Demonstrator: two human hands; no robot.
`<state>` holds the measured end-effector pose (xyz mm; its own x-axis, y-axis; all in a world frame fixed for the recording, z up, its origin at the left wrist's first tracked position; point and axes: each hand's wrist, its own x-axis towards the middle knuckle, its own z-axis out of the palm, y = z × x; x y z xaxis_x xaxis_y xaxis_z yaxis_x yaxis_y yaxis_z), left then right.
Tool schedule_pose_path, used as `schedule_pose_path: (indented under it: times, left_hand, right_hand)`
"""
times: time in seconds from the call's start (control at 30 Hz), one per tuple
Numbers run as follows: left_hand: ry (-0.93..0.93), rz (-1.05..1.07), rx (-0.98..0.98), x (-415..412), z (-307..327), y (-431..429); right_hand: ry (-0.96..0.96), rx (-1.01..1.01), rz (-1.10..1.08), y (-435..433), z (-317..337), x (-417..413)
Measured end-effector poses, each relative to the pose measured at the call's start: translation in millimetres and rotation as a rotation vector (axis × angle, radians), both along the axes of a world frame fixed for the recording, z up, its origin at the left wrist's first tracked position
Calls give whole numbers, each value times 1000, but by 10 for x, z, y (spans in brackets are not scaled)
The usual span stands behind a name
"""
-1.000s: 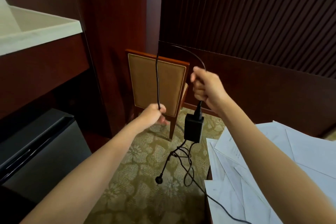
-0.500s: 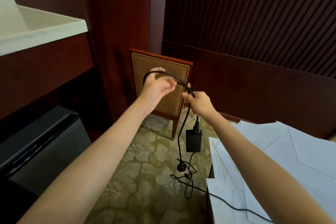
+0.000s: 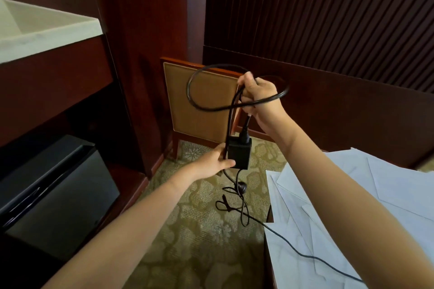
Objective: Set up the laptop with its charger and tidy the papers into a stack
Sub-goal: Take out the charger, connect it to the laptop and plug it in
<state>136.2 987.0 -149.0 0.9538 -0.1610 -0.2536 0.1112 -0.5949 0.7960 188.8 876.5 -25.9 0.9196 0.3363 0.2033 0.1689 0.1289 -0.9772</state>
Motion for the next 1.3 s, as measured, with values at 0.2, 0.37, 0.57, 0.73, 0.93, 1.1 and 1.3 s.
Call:
schedule_pose_path:
  times: [0.2,0.37,0.57,0.73,0.93,1.1,1.3]
  left_hand:
    - [7,66,-261,-15,-69,-179]
    - [-27,246,-301,-35,-39,-76]
    - [-169,375,-216,8,14,-176]
    - [-245,500,-257,-61,-71,-166]
    - [-283,653,-551,-7,123,88]
    - [-229,792,-590,-7,66,256]
    - [-218,957,-513,-76,-15,537]
  right_hand:
    - [199,252,100,143,107,22]
    - [99,168,33,70,55,128]
    - [145,172,-79,109,-84,136]
    - [90,-95,-75,4,-466,121]
    - [409,-1013,308,-552,-1863,-427]
    - [596,-1072,416,-617,-1900,-521]
    - [524,-703,191,-878,-1750,-292]
